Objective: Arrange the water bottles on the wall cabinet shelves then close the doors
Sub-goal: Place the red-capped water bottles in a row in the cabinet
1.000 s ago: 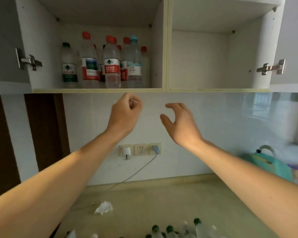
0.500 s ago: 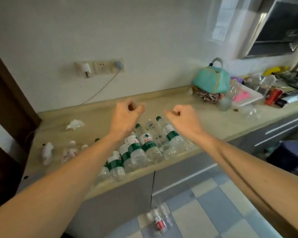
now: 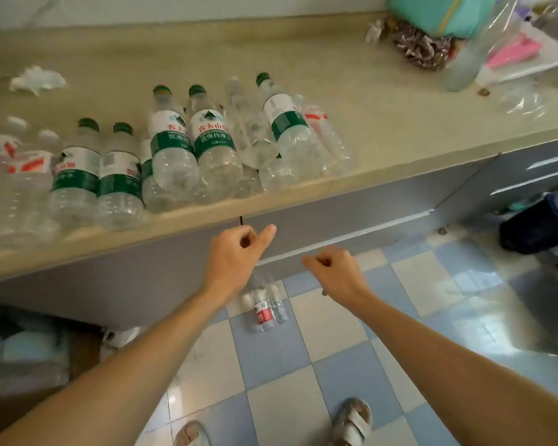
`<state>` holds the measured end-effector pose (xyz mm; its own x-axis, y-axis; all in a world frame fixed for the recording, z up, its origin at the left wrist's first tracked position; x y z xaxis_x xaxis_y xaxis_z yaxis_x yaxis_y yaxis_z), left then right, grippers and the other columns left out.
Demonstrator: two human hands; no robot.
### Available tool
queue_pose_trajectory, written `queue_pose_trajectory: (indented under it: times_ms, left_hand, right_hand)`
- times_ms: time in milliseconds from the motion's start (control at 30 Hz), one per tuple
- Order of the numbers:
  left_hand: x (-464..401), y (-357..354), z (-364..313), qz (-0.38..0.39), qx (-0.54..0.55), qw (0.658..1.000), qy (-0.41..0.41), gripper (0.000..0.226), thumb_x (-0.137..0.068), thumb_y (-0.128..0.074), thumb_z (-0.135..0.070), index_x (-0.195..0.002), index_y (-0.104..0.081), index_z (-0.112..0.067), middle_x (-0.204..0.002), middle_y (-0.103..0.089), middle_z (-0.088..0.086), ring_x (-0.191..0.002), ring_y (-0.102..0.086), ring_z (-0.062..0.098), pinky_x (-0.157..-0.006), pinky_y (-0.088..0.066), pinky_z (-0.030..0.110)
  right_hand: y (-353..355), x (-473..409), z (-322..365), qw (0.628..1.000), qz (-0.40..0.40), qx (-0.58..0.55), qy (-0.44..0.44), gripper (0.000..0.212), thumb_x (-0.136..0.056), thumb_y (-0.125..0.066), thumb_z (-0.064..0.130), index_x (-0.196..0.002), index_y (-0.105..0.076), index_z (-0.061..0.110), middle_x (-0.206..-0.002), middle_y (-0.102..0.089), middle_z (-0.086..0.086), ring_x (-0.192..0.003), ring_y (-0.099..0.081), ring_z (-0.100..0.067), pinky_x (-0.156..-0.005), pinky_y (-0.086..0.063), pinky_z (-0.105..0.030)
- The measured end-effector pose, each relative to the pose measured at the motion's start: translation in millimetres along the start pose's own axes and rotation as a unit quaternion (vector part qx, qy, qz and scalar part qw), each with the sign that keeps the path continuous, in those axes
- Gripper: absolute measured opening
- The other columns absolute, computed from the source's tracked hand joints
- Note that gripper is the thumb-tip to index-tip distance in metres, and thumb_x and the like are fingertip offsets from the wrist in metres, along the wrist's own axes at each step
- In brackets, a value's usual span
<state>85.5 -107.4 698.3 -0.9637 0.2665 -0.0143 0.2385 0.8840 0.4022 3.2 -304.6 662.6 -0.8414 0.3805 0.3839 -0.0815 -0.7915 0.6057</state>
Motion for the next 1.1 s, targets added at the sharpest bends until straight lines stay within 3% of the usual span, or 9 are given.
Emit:
queue_pose_trajectory:
  times_ms: [100, 267, 367, 567, 667, 767, 833, 933, 1100]
  left_hand:
    - [14.6, -65.4, 73.7, 0.01, -0.014, 0.997, 0.08, 0.057, -0.094, -0.066, -0.043, -0.053, -0.033, -0.021, -0.043, -0.035, -0.011, -0.045, -0.032, 0.006, -0.048, -0.027, 0.021]
    - [30.1, -149.8, 203.9, -0.004, -0.023, 0.981, 0.195, 0.044, -0.092, -0.064, -0.051, -0.06, -0.056, -0.021, -0.051, -0.055, -0.016, -0.05, -0.052, -0.004, -0.045, -0.036, 0.009]
    - [27.2, -186.8, 281.9, -0.021, -0.044, 0.972, 0.231, 0.035, -0.091, -0.064, -0.053, -0.079, -0.067, -0.02, -0.07, -0.066, -0.011, -0.06, -0.062, -0.002, -0.047, -0.043, 0.01]
    - [35.0, -247.0, 439.5, -0.009, -0.074, 0.953, 0.295, 0.025, -0.09, -0.072, -0.042, -0.089, -0.06, -0.019, -0.088, -0.065, -0.004, -0.071, -0.066, 0.014, -0.043, -0.052, 0.021]
    - [36.6, -272.7, 508.7, 0.016, -0.098, 0.946, 0.309, 0.03, -0.088, -0.075, -0.037, -0.102, -0.061, -0.014, -0.096, -0.063, 0.001, -0.083, -0.065, 0.021, -0.061, -0.062, 0.038]
    - [38.8, -293.8, 569.9, 0.028, -0.117, 0.935, 0.335, 0.046, -0.087, -0.077, -0.037, -0.118, -0.057, -0.009, -0.107, -0.06, 0.005, -0.1, -0.063, 0.027, -0.084, -0.059, 0.048]
    - [41.9, -308.2, 604.8, 0.031, -0.122, 0.927, 0.354, 0.055, -0.086, -0.078, -0.037, -0.127, -0.053, -0.009, -0.117, -0.06, 0.009, -0.105, -0.062, 0.029, -0.089, -0.057, 0.049]
    - [47.2, -329.2, 647.6, 0.031, -0.111, 0.92, 0.373, 0.066, -0.085, -0.079, -0.035, -0.137, -0.047, -0.009, -0.129, -0.058, 0.014, -0.112, -0.06, 0.032, -0.095, -0.054, 0.048]
    - [45.6, -352.3, 690.3, 0.009, -0.105, 0.919, 0.38, 0.083, -0.084, -0.08, -0.039, -0.15, -0.036, -0.014, -0.139, -0.058, 0.012, -0.12, -0.059, 0.027, -0.097, -0.047, 0.034]
  right_hand:
    - [-27.7, -28.3, -86.9, 0.997, 0.054, 0.007, -0.057, 0.033, -0.094, -0.066, 0.037, -0.085, -0.063, 0.005, -0.078, -0.065, -0.003, -0.07, -0.068, -0.028, -0.066, -0.056, -0.037]
    - [-75.4, -86.7, -212.4, 0.992, 0.078, 0.012, -0.097, 0.024, -0.095, -0.066, 0.036, -0.109, -0.069, 0.016, -0.111, -0.07, 0.001, -0.088, -0.069, -0.02, -0.085, -0.06, -0.038]
    - [-116.7, -126.6, -279.1, 0.989, 0.092, 0.013, -0.116, 0.037, -0.096, -0.066, 0.036, -0.125, -0.066, 0.013, -0.119, -0.066, -0.001, -0.097, -0.068, -0.024, -0.088, -0.06, -0.038]
    - [-218.9, -190.8, -384.8, 0.985, 0.118, 0.034, -0.12, 0.046, -0.095, -0.065, 0.04, -0.133, -0.061, 0.013, -0.115, -0.065, -0.002, -0.087, -0.064, -0.02, -0.075, -0.051, -0.027]
    - [-266.0, -213.3, -426.9, 0.984, 0.124, 0.036, -0.122, 0.049, -0.094, -0.066, 0.041, -0.135, -0.06, 0.015, -0.117, -0.067, -0.003, -0.095, -0.058, -0.016, -0.079, -0.043, -0.025]
    - [-309.3, -234.4, -462.3, 0.984, 0.124, 0.02, -0.126, 0.049, -0.095, -0.066, 0.04, -0.136, -0.058, 0.016, -0.122, -0.067, -0.004, -0.094, -0.059, -0.017, -0.073, -0.043, -0.022]
    - [-335.4, -248.7, -483.2, 0.985, 0.11, 0.006, -0.134, 0.047, -0.097, -0.063, 0.036, -0.139, -0.056, 0.015, -0.126, -0.066, -0.006, -0.1, -0.061, -0.019, -0.076, -0.044, -0.021]
    - [-374.7, -269.3, -507.0, 0.986, 0.092, -0.013, -0.14, 0.05, -0.1, -0.058, 0.032, -0.146, -0.049, 0.014, -0.137, -0.062, -0.009, -0.121, -0.06, -0.024, -0.094, -0.046, -0.028]
    - [-429.7, -301.8, -526.5, 0.989, 0.075, -0.033, -0.126, 0.063, -0.098, -0.061, 0.034, -0.154, -0.037, 0.017, -0.15, -0.048, -0.008, -0.133, -0.05, -0.028, -0.109, -0.044, -0.039]
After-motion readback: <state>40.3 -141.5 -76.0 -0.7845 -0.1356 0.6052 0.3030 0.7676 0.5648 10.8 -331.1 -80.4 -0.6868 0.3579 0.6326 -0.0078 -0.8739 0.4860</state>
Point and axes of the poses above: each hand's wrist, its own x-axis away from the middle knuckle, its own y-axis out of the back of the hand, z = x × y, the point moved 6 cm from there along -x, towards the middle knuckle
